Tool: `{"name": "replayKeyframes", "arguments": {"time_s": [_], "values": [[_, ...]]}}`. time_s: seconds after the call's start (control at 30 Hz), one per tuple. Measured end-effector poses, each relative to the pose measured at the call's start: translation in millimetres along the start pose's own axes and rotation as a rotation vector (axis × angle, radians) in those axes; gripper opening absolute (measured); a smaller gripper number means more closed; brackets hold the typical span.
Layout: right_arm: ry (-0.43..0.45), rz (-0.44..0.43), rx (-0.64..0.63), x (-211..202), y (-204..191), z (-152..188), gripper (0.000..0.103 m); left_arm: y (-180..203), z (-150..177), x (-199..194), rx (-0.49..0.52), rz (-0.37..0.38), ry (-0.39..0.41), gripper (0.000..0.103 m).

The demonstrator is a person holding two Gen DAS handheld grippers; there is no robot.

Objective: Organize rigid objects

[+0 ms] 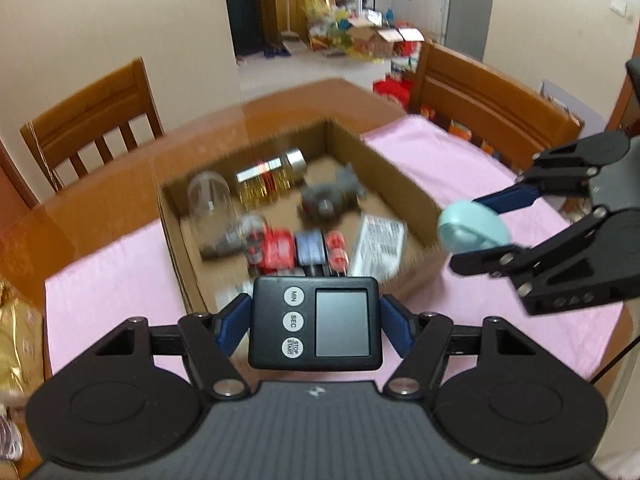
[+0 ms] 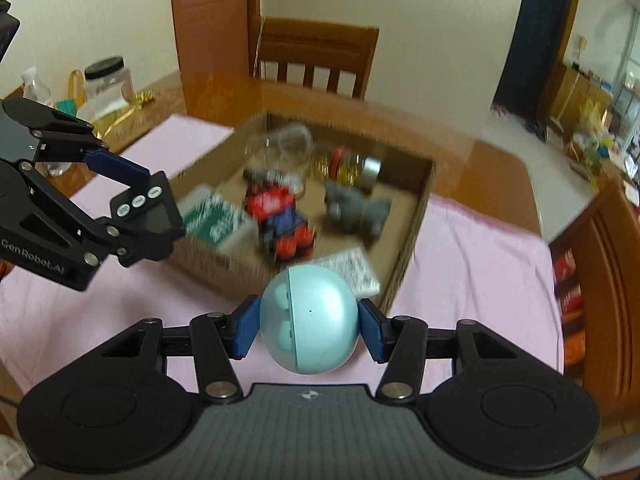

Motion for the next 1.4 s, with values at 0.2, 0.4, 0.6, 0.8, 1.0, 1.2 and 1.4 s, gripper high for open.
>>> {"name": "replayKeyframes", "arguments": {"time_s": [0.2,0.4,0.6,0.8,1.0,1.2,1.4], "values": [[0.014,0.01,0.001,28.4,11.6,-29.5,0.058,-12.3,-33.0,18.3,-0.02,-0.042,0.041,0.069],[0.033,0.005,0.045,38.9,18.8,-33.6,0.093,-19.6,-49.7,40.6,-0.048,-0.058,0.039,0.069],[0.078,-0.006,0.089,27.8,21.1,-34.3,0.103,-22.9,-58.9,64.1,-0.056,-0.064,0.022,0.069],[0.075,0.017,0.138,20.3,25.7,-23.1,0.103,-25.1,-71.4,94.6,-0.066,-0.08,0.004,0.069],[0.068,0.038,0.155,12.9,27.7,-14.6,0.103,-31.1,-84.0,99.1,-0.079,-0.12,0.058,0.093],[0.043,0.047,0.205,6.3,28.6,-15.7,0.103,-33.9,-78.9,60.3,-0.066,-0.158,0.107,0.099],[-0.032,0.101,0.274,2.7,27.7,-14.5,0.103,-41.7,-41.3,8.3,-0.16,-0.186,0.067,0.1]]}}
Point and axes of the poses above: each gripper's, at about its wrist camera, not at the fingertips, and x roughly the way its jaws point, y to its right, z to its underside, the point moved 10 cm from there along x, roughly the way its jaws point, and after that the axes turned 6 degrees about -z, right-handed, at the moved point
